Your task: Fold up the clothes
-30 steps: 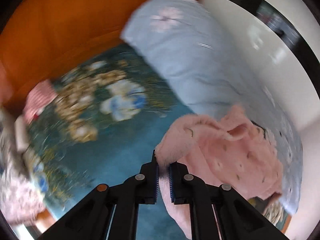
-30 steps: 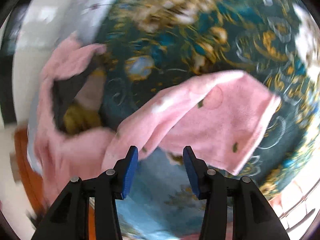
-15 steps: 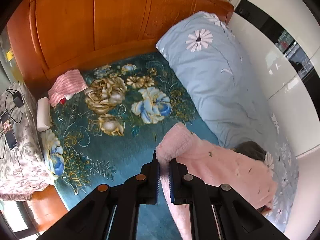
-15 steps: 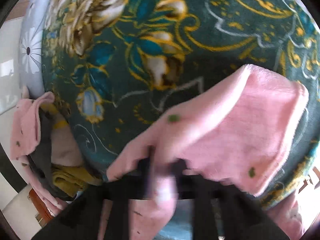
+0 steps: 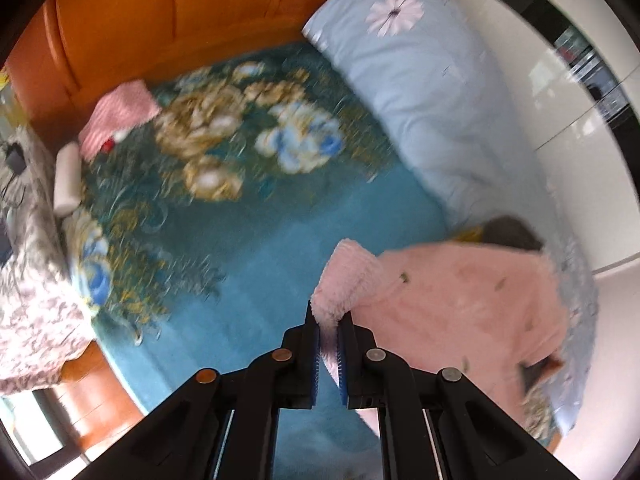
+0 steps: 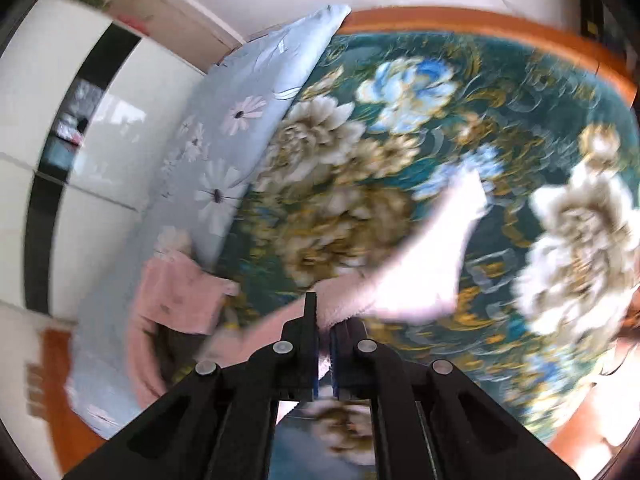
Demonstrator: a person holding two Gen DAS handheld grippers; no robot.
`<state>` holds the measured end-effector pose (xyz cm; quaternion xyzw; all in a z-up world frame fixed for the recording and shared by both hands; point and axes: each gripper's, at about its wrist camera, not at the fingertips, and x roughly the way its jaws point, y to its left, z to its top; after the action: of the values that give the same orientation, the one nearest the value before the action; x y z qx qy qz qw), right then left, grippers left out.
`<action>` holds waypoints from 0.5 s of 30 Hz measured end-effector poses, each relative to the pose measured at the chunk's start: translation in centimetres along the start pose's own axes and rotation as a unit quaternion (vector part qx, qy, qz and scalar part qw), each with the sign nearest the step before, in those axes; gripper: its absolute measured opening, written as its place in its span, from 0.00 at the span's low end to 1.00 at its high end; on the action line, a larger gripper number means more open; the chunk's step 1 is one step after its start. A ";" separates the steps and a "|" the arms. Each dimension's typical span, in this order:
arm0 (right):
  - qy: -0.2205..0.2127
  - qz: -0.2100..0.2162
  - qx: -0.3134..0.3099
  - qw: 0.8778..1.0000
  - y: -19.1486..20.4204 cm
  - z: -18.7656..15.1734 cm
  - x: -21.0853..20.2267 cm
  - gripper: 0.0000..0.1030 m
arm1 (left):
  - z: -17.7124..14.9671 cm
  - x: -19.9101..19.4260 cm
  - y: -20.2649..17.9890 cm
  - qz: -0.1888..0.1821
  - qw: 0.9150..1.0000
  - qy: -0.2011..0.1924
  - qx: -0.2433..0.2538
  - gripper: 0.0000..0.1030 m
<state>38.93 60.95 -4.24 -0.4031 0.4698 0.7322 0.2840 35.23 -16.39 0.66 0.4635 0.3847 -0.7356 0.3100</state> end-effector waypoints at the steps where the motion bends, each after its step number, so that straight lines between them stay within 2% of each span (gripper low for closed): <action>1: 0.018 -0.021 0.007 1.000 -1.5 -0.6 0.9 0.04 | -0.8 1.1 0.6 0.015 1.000 0.009 -0.001 0.08; 4: 0.097 -0.085 0.057 0.990 -6.7 -3.7 5.1 0.04 | -2.8 3.6 2.2 0.061 0.997 0.034 -0.012 0.08; 7: 0.154 -0.129 0.073 0.977 -10.1 -6.8 7.7 0.04 | -4.3 4.1 2.9 0.088 0.995 0.041 -0.015 0.08; 11: 0.185 -0.128 0.053 0.973 -11.4 -9.0 8.7 0.04 | -4.3 2.9 3.3 0.142 0.990 0.014 0.014 0.08; 15: 0.198 -0.123 0.048 0.971 -12.7 -9.6 8.5 0.05 | -4.4 2.3 7.1 0.192 0.981 0.008 -0.024 0.08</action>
<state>47.77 57.50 -19.65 -0.5805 0.4982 0.5739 0.2922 42.06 -16.52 -4.66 0.5273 0.3085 -0.6492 0.4531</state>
